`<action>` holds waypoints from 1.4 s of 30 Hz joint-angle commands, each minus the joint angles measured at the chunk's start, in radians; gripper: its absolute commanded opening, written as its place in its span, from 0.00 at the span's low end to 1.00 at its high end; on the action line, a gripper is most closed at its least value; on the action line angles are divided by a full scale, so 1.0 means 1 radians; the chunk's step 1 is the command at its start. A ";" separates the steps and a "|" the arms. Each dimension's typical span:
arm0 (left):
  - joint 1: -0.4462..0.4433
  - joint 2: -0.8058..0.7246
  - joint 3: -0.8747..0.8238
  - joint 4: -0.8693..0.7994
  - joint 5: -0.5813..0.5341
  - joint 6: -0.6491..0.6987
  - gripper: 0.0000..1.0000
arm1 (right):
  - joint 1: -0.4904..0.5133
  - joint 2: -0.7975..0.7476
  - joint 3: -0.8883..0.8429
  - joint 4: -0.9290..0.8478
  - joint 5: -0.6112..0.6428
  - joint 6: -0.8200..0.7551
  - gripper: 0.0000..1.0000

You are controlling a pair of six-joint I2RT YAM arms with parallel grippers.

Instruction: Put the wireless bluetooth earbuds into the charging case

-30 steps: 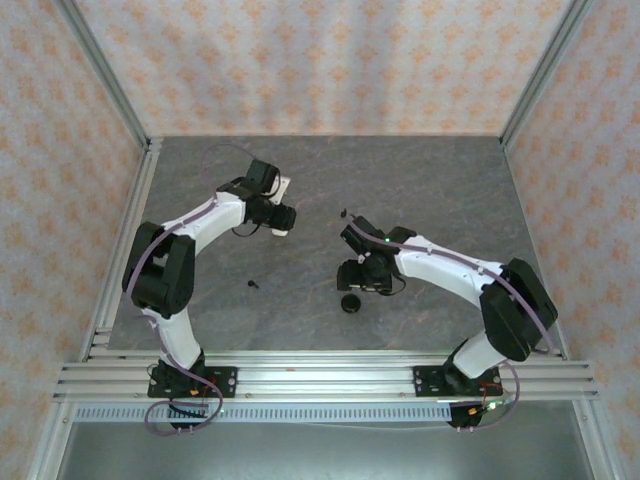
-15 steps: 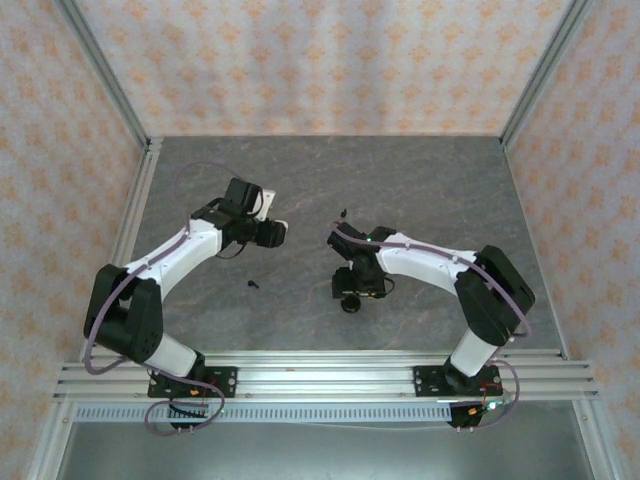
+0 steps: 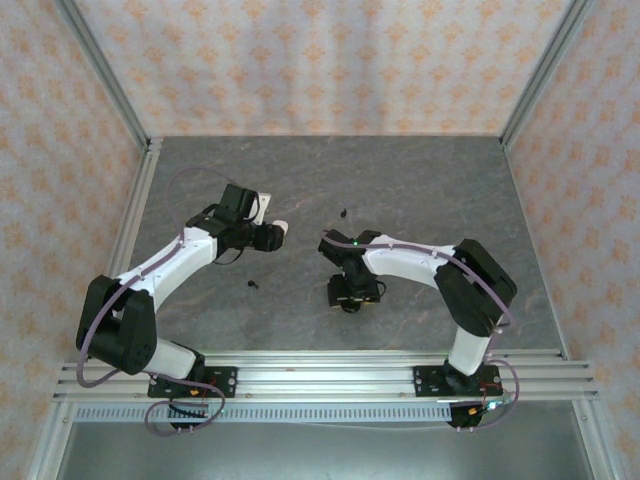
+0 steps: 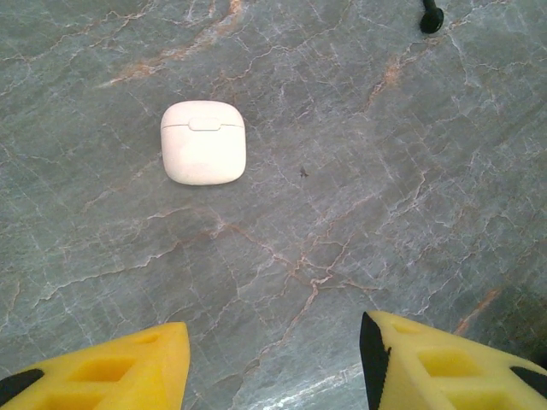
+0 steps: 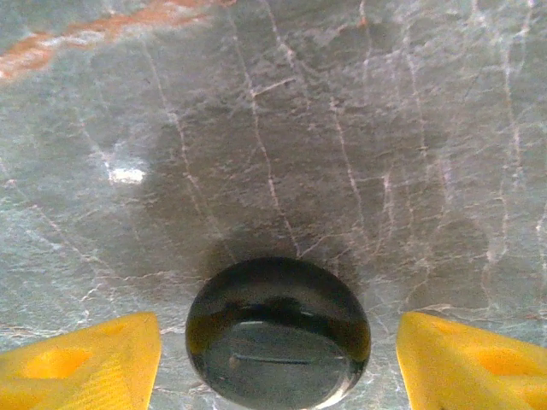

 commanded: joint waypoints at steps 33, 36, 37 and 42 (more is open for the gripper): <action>-0.313 -0.493 -0.380 0.679 0.046 -0.114 0.60 | -0.079 -0.450 0.193 0.164 -0.008 0.174 0.36; -0.343 -0.466 -0.388 0.756 0.036 -0.127 0.61 | -0.079 -0.488 0.208 0.185 -0.014 0.199 0.36; -0.346 -0.460 -0.396 0.786 0.040 -0.134 0.61 | -0.080 -0.495 0.208 0.194 -0.018 0.208 0.36; -0.377 -0.429 -0.424 0.990 0.064 -0.148 0.60 | -0.079 -0.520 0.200 0.225 -0.051 0.245 0.36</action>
